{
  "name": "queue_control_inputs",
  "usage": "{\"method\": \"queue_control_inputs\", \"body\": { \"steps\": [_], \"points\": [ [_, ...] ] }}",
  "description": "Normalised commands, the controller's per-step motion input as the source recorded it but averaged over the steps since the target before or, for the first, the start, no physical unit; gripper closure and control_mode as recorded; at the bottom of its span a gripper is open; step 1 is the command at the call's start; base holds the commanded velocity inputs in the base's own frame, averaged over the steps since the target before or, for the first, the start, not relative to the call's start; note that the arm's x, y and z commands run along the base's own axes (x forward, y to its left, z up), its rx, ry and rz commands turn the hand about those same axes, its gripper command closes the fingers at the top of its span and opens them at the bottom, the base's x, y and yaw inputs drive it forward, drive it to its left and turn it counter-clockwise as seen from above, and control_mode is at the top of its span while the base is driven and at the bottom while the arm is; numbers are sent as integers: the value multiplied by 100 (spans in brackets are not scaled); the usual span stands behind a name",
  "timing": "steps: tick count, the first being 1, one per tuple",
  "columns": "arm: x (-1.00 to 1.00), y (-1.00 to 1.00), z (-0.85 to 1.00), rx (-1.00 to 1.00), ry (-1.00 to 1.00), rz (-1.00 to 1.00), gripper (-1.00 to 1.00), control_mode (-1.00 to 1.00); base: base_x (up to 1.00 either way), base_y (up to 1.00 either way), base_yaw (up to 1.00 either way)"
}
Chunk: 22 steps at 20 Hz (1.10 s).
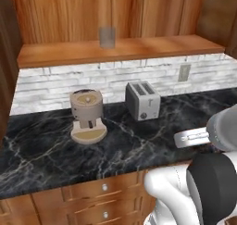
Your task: There is a bowl on the dining counter. Grab a lemon wedge from the fridge and place it in the bowl. Then get the liquor bottle and glass cup from the cabinet and place them next to the bowl.
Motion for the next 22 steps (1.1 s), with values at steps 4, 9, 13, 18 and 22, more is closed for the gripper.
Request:
{"method": "queue_control_inputs", "body": {
  "steps": [4,9,13,18,22],
  "points": [
    [0,0,0,0,0,0,-100,100,100,0,32],
    [0,0,0,0,0,0,-100,100,100,0,18],
    [60,0,0,0,4,0,-100,-100,25,0,0],
    [52,0,13,-4,3,23,-100,-100,0,0,0],
    [2,0,47,-25,-33,50,-100,-100,0,0,0]
  ]
}}
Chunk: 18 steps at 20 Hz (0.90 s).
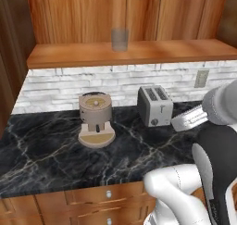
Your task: There is a bowl on the dining counter. Grab a lemon wedge from the fridge and place it in the bowl. Then get the liquor bottle and glass cup from the cabinet and place them next to the bowl.
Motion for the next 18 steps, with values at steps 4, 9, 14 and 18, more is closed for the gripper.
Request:
{"method": "queue_control_inputs", "body": {
  "steps": [4,9,14,18],
  "points": [
    [0,-3,35,-42,-42,56,-100,-100,0,0,0],
    [7,0,33,-50,-36,47,-100,-100,0,0,0],
    [27,7,32,-28,-4,18,-100,-100,0,0,0],
    [9,0,0,-1,1,2,-100,-100,0,0,0]
  ]
}}
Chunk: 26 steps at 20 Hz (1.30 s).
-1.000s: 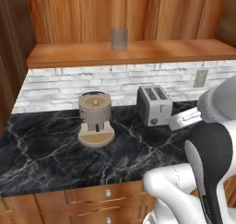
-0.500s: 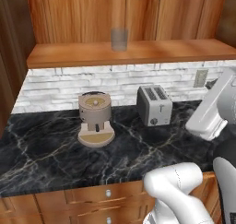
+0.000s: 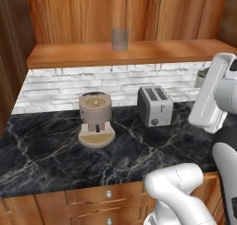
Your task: There is a bowl on the dining counter. Grab a lemon wedge from the fridge and place it in the bowl. Then get the liquor bottle and glass cup from the cabinet and place them next to the bowl.
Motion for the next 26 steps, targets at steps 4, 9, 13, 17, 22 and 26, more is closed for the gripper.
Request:
{"method": "queue_control_inputs", "body": {
  "steps": [4,9,13,17,22,26],
  "points": [
    [8,0,7,-5,0,12,-100,-100,0,0,0],
    [12,0,22,-9,0,10,-100,-100,0,0,0],
    [23,0,27,-10,0,9,-100,-100,0,0,0],
    [22,0,21,-9,1,12,-100,-100,0,0,0],
    [17,0,9,-8,0,13,-100,-100,0,0,0],
    [15,0,0,-3,0,14,-100,-100,0,0,0]
  ]
}}
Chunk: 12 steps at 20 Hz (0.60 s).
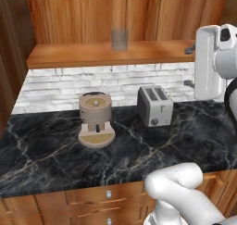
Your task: There is a bowl on the dining counter. Grab a lemon wedge from the fridge and place it in the bowl. Then get the liquor bottle and glass cup from the cabinet and place them next to the bowl.
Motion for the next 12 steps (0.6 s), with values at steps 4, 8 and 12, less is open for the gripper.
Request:
{"method": "queue_control_inputs", "body": {
  "steps": [4,8,12],
  "points": [
    [28,3,0,-3,-2,17,-100,-100,0,0,0],
    [42,47,0,-7,-12,10,-100,-100,0,0,0],
    [38,64,0,-10,-25,1,-100,-100,0,0,0]
  ]
}}
